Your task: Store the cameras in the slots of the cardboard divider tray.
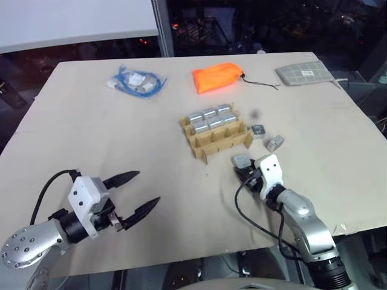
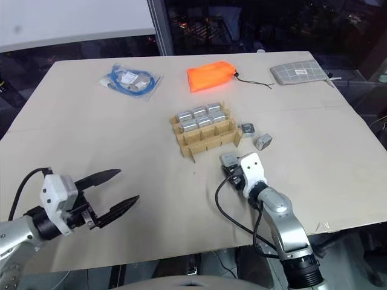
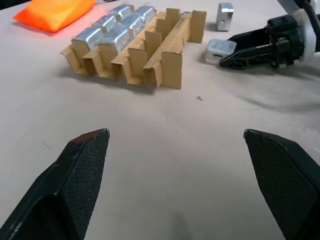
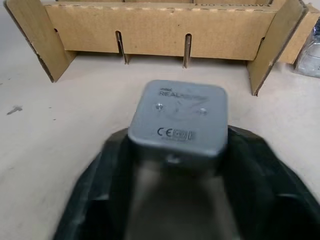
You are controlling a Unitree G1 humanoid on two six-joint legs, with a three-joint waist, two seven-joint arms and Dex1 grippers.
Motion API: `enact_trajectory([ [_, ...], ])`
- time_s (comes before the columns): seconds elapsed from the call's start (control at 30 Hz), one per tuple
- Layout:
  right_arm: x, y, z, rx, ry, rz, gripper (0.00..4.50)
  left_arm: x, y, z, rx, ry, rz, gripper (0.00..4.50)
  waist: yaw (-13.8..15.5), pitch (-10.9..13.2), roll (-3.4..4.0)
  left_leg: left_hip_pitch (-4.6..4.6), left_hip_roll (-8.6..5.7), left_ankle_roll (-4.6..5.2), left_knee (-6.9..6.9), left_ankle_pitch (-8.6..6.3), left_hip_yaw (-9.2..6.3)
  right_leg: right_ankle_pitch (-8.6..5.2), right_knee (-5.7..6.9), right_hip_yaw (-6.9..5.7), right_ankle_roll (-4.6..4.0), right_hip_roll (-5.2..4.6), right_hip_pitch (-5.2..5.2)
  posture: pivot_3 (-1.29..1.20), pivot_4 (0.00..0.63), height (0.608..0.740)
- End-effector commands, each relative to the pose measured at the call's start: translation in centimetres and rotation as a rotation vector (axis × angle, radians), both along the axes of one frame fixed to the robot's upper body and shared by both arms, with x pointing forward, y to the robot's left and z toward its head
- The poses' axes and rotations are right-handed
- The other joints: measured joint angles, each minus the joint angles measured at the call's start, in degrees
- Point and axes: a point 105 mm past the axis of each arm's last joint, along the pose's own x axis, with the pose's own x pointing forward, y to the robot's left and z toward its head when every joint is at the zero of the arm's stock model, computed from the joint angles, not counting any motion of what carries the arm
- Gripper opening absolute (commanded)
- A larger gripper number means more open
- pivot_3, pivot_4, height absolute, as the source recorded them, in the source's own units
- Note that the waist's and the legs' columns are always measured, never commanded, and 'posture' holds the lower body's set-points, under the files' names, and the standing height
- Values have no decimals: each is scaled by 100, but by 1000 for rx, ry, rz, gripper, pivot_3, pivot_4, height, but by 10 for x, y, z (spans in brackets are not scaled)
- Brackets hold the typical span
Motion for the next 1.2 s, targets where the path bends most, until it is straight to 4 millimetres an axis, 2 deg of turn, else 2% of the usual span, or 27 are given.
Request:
enact_trajectory([
  [0.03,-4,-1,0,4,1,6,1896,0,0,7,18,-26,-6,4500,1,0,0,0,0,0,0,0,0,0,0,0,0,0,0,0,150,740],
  [0.2,-3,-3,6,-2,-38,15,1896,1,-2,6,4,-20,-17,4500,3,2,2,-1,0,-2,0,-2,1,0,-1,1,0,0,0,0,150,740],
  [0.27,-6,1,15,-17,-103,87,1896,4,-6,5,-38,-9,-14,4500,8,7,7,-1,0,-3,0,-2,1,0,-1,1,0,0,0,0,150,740],
  [0.4,-13,9,29,-109,-254,257,1896,13,-18,-2,-105,27,14,4500,5,11,9,-2,-3,-2,0,-2,0,0,-2,1,1,-1,0,0,150,740],
  [0.6,-15,28,55,-263,-527,488,1896,18,-51,-6,-330,154,-61,4500,-4,12,7,-2,-1,-2,0,-1,-4,1,0,4,2,5,-1,0,150,740],
  [0.73,-17,43,63,-467,-775,668,1896,25,-64,-3,-436,204,-114,4500,-3,15,7,-1,-3,-3,2,-1,-1,2,1,6,3,5,-1,0,150,740],
  [1.0,-25,54,80,-545,-1130,761,1896,29,-72,2,-519,223,-142,4500,2,19,-1,-4,-5,-30,4,15,-1,13,-3,7,23,3,0,0,150,740],
  [1.2,-39,65,86,-501,-1268,817,1896,29,-79,1,-534,234,-165,4500,1,19,-1,-4,-4,-37,4,19,-2,13,-1,7,21,4,0,0,150,740],
])
